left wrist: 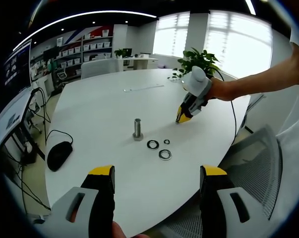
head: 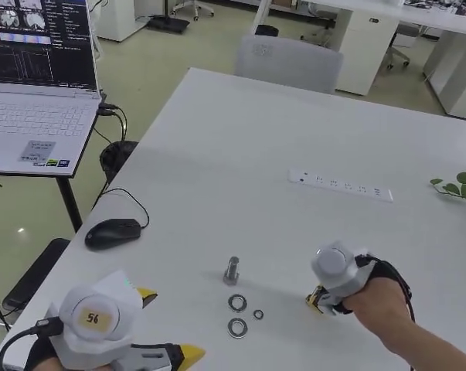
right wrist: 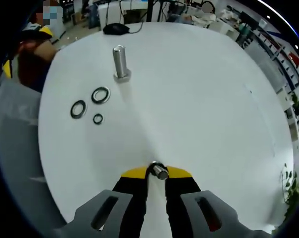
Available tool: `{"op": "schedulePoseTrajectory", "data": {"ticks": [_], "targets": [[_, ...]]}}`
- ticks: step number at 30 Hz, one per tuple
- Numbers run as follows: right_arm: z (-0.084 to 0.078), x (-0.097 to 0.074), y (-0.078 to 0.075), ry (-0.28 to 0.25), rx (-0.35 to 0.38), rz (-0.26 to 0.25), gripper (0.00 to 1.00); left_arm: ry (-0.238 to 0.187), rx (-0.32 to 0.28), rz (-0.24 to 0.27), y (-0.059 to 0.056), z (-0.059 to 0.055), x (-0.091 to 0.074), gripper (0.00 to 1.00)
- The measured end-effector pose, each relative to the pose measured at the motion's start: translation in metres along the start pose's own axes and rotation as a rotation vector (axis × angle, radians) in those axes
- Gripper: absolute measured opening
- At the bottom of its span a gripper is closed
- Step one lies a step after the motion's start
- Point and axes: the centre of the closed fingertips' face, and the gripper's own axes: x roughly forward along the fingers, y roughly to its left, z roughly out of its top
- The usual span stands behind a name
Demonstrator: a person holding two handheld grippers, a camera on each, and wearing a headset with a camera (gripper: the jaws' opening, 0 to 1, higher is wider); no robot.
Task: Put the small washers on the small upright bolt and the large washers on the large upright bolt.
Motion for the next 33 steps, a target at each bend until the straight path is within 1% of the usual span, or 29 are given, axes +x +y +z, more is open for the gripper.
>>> {"op": "schedulePoseTrajectory", "data": {"ticks": [5, 8, 11, 14, 18, 21, 24, 28, 32, 33], "targets": [[0.0, -0.001, 0.001, 0.003, -0.015, 0.001, 0.14, -0.003, 0.002, 0.002, 0.001, 0.002, 0.0, 0.69], [0.0, 0.0, 0.001, 0.003, -0.01, 0.003, 0.15, -0.005, 0.003, 0.003, 0.002, 0.003, 0.0, 0.69], [0.0, -0.004, 0.002, -0.003, -0.007, 0.006, 0.16, -0.007, 0.006, 0.002, 0.001, 0.004, 0.0, 0.69], [0.0, -0.006, -0.001, -0.01, 0.003, 0.002, 0.17, -0.009, 0.006, 0.002, 0.0, 0.005, -0.001, 0.69], [0.003, -0.014, -0.002, -0.037, 0.02, 0.001, 0.19, -0.011, 0.009, -0.002, -0.002, 0.005, 0.0, 0.69], [0.006, -0.02, -0.005, -0.062, 0.032, -0.011, 0.2, -0.011, 0.011, -0.005, -0.004, 0.004, 0.0, 0.69], [0.008, -0.029, -0.004, -0.091, 0.053, -0.018, 0.23, -0.014, 0.013, -0.009, -0.006, 0.005, 0.0, 0.69], [0.008, -0.038, -0.006, -0.111, 0.063, -0.034, 0.24, -0.018, 0.014, -0.013, -0.008, 0.006, 0.0, 0.69], [0.007, -0.048, -0.007, -0.14, 0.106, -0.044, 0.27, -0.022, 0.02, -0.017, -0.009, 0.008, 0.001, 0.69], [0.007, -0.051, -0.008, -0.156, 0.117, -0.049, 0.28, -0.025, 0.021, -0.017, -0.009, 0.009, 0.001, 0.69]]}}
